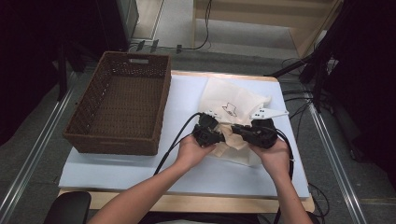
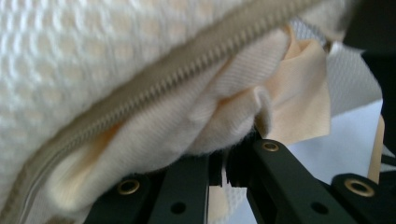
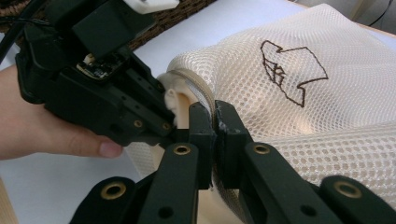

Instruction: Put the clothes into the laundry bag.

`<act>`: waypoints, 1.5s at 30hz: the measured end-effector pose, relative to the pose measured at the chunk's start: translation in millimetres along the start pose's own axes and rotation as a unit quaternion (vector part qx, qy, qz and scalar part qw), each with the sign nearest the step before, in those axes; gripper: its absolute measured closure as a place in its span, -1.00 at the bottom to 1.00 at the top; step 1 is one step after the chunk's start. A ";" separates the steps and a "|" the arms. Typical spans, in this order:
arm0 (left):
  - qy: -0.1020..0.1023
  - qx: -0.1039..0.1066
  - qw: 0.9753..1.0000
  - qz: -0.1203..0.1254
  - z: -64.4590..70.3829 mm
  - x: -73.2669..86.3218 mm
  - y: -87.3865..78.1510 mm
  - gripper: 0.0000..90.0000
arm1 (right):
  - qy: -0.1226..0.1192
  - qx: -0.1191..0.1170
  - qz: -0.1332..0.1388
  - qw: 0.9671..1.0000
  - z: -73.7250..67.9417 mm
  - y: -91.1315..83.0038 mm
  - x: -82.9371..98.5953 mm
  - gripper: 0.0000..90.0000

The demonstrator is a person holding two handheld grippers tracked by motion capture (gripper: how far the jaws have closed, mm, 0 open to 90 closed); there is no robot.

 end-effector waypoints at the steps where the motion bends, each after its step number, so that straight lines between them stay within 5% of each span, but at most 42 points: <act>1: -0.004 -0.004 1.000 0.002 -0.9 -1.5 1.7 0.96 | -0.004 -0.001 0.003 1.000 0.4 0.0 -0.6 0.96; 9: -0.013 -0.032 0.999 0.039 -8.4 -15.2 6.7 0.96 | -0.002 -0.005 0.005 1.000 0.4 -1.6 -1.0 0.96; 14: -0.021 -0.045 0.998 0.033 -19.1 -15.2 15.5 0.95 | -0.002 -0.004 -0.001 1.000 1.2 -0.1 0.9 0.96; 24: -0.070 -0.055 0.995 0.038 -39.7 -13.5 23.8 0.94 | 0.000 -0.004 -0.012 1.000 1.9 3.3 4.1 0.96; 29: -0.072 -0.058 0.995 0.025 -43.3 -8.8 30.2 0.93 | 0.003 -0.006 -0.015 1.000 3.0 3.9 5.1 0.96; 36: -0.064 -0.042 0.997 0.008 -41.3 -5.7 26.6 0.78 | 0.001 -0.005 -0.020 1.000 3.2 6.3 6.8 0.96; 45: -0.011 -0.028 0.999 -0.019 -26.5 2.5 3.8 0.36 | 0.012 -0.008 -0.015 1.000 6.8 4.3 6.1 0.96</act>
Point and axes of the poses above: each handheld gripper's, and its own axes: y roughly forward along the jaws, x roughly out of its underside, z roughly to its right, the point moved 9 cm from there along y, roughly forward along the jaws, and after that the axes turned 6 degrees about y, right-handed, at the moved point
